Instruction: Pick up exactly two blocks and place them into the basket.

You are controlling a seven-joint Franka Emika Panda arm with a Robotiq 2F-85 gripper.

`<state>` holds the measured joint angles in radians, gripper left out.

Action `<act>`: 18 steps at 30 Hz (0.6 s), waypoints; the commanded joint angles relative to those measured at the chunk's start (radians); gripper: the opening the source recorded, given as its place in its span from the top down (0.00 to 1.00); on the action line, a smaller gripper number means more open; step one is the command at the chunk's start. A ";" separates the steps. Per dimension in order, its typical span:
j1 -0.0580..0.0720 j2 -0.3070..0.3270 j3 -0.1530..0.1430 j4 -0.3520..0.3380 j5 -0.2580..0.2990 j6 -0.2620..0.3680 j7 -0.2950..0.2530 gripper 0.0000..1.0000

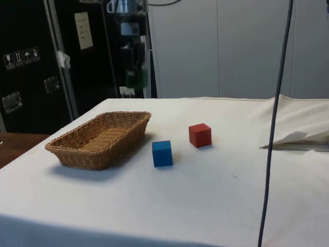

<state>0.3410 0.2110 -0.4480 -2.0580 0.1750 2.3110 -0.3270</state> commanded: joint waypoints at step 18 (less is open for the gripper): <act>0.000 0.184 0.075 0.195 0.040 -0.021 0.062 0.97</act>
<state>0.3410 0.3800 -0.3800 -1.8780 0.2040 2.2970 -0.2690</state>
